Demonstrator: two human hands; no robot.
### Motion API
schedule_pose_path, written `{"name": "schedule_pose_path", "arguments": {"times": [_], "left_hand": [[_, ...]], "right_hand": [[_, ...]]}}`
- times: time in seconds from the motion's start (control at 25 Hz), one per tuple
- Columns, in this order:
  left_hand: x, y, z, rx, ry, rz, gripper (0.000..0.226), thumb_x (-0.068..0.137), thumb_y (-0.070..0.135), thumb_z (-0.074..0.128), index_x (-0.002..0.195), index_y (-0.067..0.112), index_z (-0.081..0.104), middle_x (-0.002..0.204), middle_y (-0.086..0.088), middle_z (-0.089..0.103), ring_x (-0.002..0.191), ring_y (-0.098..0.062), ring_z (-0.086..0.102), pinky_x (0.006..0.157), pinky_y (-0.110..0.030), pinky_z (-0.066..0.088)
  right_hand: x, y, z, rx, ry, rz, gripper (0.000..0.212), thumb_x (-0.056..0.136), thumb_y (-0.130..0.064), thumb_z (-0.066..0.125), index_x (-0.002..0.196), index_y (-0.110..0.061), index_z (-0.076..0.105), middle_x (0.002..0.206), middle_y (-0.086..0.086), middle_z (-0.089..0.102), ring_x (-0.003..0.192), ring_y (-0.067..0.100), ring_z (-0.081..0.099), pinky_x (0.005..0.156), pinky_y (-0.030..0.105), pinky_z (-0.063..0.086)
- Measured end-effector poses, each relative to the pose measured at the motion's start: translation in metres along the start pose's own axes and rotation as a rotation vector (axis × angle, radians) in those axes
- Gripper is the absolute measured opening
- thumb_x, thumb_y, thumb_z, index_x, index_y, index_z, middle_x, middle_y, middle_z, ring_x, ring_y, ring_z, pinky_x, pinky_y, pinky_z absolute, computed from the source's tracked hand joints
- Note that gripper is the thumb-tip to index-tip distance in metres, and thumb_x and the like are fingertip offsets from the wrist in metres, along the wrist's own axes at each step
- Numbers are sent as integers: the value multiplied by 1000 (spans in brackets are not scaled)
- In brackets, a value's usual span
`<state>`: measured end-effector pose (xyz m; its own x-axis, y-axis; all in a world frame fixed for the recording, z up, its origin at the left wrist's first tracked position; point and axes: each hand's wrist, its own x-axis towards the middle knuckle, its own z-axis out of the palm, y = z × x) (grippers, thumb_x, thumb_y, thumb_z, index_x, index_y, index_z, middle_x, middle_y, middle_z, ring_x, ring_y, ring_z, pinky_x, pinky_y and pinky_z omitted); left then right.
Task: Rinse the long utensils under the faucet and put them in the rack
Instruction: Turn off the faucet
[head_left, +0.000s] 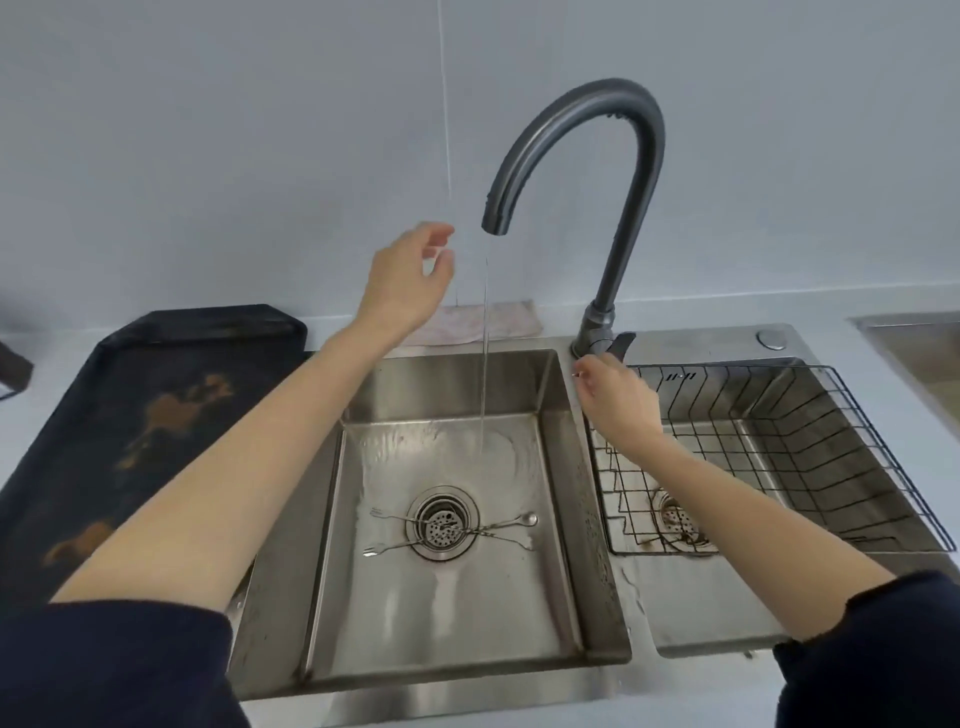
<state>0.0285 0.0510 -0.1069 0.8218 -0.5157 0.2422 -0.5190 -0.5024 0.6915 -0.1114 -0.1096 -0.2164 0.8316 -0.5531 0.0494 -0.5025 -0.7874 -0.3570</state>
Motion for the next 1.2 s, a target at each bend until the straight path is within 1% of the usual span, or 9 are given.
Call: {"name": "schedule_pose_path", "arguments": {"times": [0.12, 0.2, 0.32, 0.48, 0.6, 0.72, 0.92, 1.08, 1.2], "left_hand": [[20, 40, -10, -22, 78, 149, 37, 94, 15, 40, 130, 10, 44, 133, -7, 53, 120, -18, 51, 93, -18, 34], [28, 58, -4, 20, 53, 244, 38, 92, 18, 42, 130, 10, 42, 128, -8, 55, 113, -21, 53, 96, -27, 40], [40, 75, 9, 49, 25, 275, 41, 91, 26, 47, 126, 8, 41, 104, -5, 56, 87, -17, 51, 78, -29, 43], [58, 79, 24, 4, 92, 232, 36, 91, 32, 49, 113, 4, 47, 73, 1, 52, 66, -20, 50, 52, -30, 39], [61, 72, 31, 14, 187, 272, 34, 92, 31, 49, 107, 1, 50, 74, -2, 52, 56, -16, 44, 48, -17, 34], [60, 70, 31, 18, 205, 286, 35, 92, 32, 48, 108, 1, 51, 75, -2, 52, 61, -18, 46, 52, -21, 30], [60, 69, 32, 21, 225, 283, 35, 92, 33, 47, 108, 2, 51, 74, -2, 52, 63, -19, 47, 55, -20, 27], [61, 68, 34, 18, 225, 296, 35, 93, 32, 47, 108, 1, 51, 75, -2, 52, 63, -18, 48, 49, -23, 25], [61, 67, 34, 16, 224, 296, 35, 93, 31, 47, 108, 1, 51, 76, -2, 52, 63, -18, 48, 49, -13, 29]], "right_hand": [[11, 12, -22, 11, 128, 54, 27, 96, -17, 44, 121, -10, 53, 122, 13, 52, 93, 38, 62, 65, 37, 43], [18, 19, -29, 6, 154, 88, 30, 96, -15, 45, 125, -10, 51, 128, 13, 47, 94, 38, 62, 64, 37, 43], [27, 29, -32, 49, 146, 87, 27, 96, -13, 47, 121, -9, 57, 127, 11, 51, 97, 35, 62, 70, 38, 50], [37, 39, -34, 175, 172, 90, 20, 93, -15, 54, 103, -8, 69, 108, 13, 66, 95, 33, 64, 78, 40, 53], [40, 43, -36, 163, 161, 75, 19, 92, -18, 57, 100, -9, 71, 102, 11, 70, 95, 30, 64, 77, 37, 52], [44, 45, -36, 191, 150, 74, 18, 91, -18, 59, 99, -9, 73, 99, 13, 71, 95, 31, 64, 79, 39, 54], [44, 47, -36, 195, 153, 77, 18, 90, -18, 59, 99, -10, 73, 97, 13, 70, 94, 31, 63, 80, 40, 53], [45, 48, -37, 197, 134, 64, 18, 91, -18, 59, 99, -10, 73, 97, 14, 71, 93, 33, 64, 80, 41, 53], [50, 44, -40, 205, 129, 83, 18, 91, -19, 59, 100, -11, 72, 100, 13, 71, 95, 32, 64, 81, 41, 54]]}}
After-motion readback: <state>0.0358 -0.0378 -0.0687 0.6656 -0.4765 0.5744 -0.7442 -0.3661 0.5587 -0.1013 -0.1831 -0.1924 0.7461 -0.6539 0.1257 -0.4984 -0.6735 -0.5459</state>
